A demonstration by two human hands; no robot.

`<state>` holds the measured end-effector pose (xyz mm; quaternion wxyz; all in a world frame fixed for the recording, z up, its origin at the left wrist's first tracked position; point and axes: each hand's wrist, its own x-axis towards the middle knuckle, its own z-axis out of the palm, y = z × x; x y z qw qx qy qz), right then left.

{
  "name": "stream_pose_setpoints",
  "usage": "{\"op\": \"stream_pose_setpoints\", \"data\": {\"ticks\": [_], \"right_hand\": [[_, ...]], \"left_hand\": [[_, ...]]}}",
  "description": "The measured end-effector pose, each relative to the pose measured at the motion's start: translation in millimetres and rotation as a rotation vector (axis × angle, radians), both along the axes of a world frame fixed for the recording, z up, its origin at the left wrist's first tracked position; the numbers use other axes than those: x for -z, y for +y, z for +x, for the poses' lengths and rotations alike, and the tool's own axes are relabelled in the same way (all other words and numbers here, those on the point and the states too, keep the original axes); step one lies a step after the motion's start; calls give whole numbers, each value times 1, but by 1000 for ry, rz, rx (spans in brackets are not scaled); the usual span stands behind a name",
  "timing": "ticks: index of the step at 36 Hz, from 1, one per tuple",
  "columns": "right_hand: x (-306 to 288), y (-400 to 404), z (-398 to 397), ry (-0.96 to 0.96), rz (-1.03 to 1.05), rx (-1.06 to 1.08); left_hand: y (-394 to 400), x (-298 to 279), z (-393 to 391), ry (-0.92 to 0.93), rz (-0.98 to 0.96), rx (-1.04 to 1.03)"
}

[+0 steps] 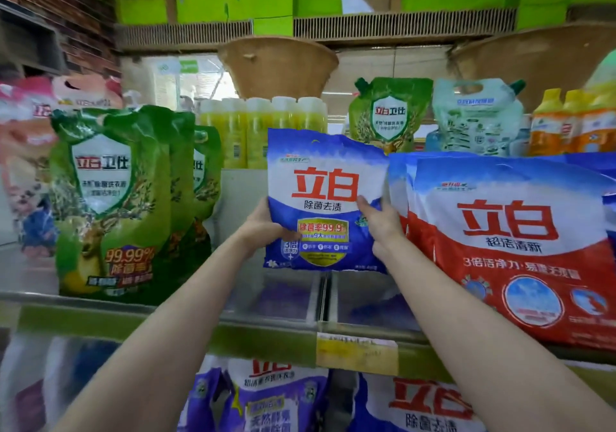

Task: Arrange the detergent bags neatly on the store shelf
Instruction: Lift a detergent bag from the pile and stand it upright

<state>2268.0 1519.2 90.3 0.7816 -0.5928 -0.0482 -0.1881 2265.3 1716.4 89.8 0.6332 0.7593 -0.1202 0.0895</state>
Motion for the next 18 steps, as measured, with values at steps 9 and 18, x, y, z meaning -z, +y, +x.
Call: {"op": "stream_pose_setpoints", "data": {"ticks": [9,18], "right_hand": [[14,-7,16,142,-44,-28],[24,-5,14,235,-278,73]], "left_hand": [[-13,16,18,51,-100,-139],[-2,31,12,180,318,-94]]}}
